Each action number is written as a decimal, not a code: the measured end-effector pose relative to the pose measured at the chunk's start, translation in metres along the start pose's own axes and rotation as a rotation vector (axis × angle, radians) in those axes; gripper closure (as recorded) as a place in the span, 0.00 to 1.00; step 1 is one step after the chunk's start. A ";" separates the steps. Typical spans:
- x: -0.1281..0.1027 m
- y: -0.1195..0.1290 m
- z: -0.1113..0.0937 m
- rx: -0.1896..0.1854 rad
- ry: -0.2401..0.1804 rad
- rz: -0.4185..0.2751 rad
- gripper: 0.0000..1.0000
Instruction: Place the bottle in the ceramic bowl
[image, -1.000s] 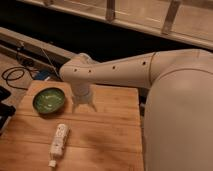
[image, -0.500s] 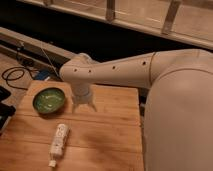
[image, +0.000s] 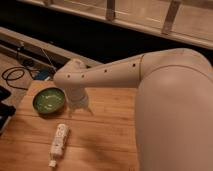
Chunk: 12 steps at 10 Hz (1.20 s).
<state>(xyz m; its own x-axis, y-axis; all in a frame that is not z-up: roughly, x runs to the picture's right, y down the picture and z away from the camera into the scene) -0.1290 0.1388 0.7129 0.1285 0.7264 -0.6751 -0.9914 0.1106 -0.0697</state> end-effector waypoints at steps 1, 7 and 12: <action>0.013 0.016 0.019 0.013 0.024 -0.026 0.35; 0.039 0.072 0.045 0.001 0.010 -0.104 0.35; 0.036 0.062 0.058 -0.046 0.047 -0.087 0.35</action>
<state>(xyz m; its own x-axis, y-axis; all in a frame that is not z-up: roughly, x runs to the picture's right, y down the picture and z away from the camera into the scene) -0.1844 0.2116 0.7269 0.2141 0.6827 -0.6987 -0.9767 0.1396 -0.1629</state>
